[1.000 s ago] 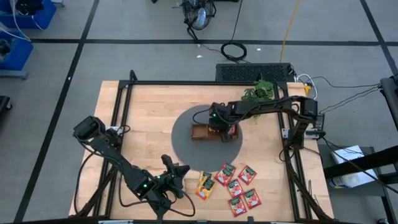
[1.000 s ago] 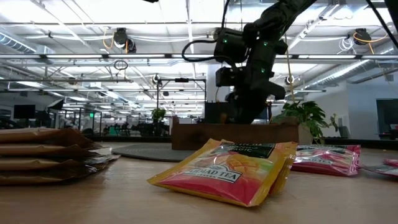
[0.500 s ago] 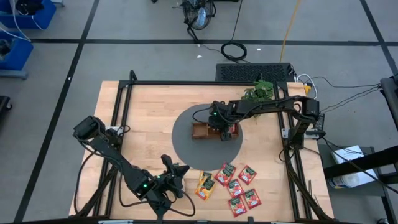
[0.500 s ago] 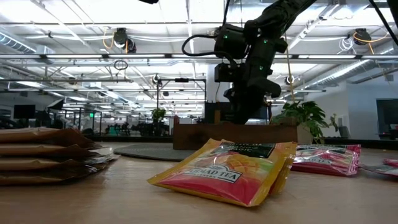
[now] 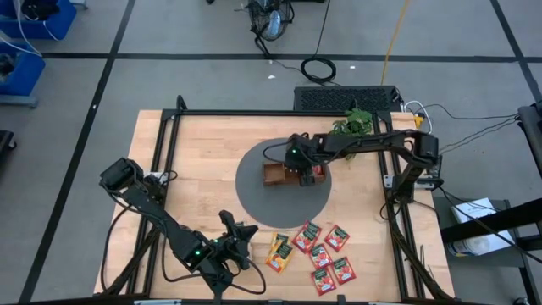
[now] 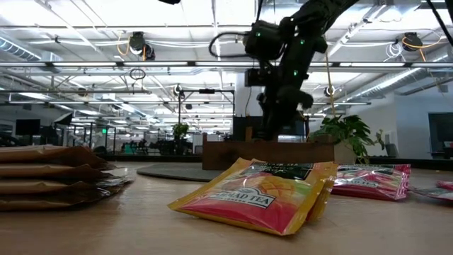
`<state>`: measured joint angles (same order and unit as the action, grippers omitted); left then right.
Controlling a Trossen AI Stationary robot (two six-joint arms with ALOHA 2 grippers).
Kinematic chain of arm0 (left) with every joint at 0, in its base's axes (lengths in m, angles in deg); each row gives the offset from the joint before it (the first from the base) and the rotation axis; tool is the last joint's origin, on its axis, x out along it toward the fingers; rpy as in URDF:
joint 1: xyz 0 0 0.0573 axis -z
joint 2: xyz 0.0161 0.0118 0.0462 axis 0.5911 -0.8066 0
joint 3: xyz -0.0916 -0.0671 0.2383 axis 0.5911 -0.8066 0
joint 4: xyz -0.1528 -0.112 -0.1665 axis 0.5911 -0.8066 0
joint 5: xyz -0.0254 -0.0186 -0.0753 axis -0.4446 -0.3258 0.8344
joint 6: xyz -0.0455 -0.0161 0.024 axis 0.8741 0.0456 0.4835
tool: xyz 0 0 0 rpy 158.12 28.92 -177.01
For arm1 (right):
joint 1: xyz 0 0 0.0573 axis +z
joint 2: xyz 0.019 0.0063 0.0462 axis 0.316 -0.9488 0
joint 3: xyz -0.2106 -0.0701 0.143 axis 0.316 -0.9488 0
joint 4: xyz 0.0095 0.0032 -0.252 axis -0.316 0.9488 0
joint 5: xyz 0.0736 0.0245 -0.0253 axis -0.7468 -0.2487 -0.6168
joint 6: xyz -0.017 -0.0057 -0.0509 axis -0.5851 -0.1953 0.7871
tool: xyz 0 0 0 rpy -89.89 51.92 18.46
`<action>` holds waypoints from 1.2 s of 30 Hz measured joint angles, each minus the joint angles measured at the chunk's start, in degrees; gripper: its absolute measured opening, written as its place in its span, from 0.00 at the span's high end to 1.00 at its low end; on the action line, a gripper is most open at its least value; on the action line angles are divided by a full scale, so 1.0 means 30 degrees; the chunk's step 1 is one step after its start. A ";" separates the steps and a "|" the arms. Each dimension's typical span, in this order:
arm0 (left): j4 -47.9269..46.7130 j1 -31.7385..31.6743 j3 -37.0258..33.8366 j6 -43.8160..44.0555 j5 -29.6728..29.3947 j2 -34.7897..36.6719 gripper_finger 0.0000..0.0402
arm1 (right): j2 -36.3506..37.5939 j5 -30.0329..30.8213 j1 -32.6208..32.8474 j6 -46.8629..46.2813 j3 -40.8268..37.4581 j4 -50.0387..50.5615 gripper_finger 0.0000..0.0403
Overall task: Pick & Place Tea
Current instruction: Put the yellow tea bag into the middle compartment of the wooden organizer
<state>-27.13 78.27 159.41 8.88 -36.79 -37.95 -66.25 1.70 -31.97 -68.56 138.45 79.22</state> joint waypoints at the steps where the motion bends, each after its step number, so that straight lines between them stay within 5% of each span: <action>1: 0.0000 0.0000 0.0000 0.0010 0.0000 0.0000 0.99 | 0.0270 0.0002 0.0007 0.0000 -0.0002 -0.0029 0.66; 9: 0.0005 0.0000 0.0000 0.0023 0.0007 0.0000 0.92 | 0.1534 0.0060 -0.0177 0.0071 0.0015 -0.0561 0.67; 16: 0.0000 0.0000 0.0000 0.0036 0.0007 0.0000 0.96 | 0.1711 0.0200 -0.0461 0.0019 0.0011 -0.0858 0.67; 24: -0.0051 0.0000 0.0000 0.0204 0.0009 0.0000 0.95 | 0.2675 -0.0981 0.1784 -0.0441 -0.0388 0.0528 0.72; 36: -0.0007 0.0000 0.0000 0.0275 0.0014 0.0000 0.91 | 0.2459 0.0933 0.3851 -0.0855 -0.3536 -0.4176 0.64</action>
<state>-27.15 78.27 159.41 9.70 -36.75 -37.95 -58.87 4.50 -20.42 -71.12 127.85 66.69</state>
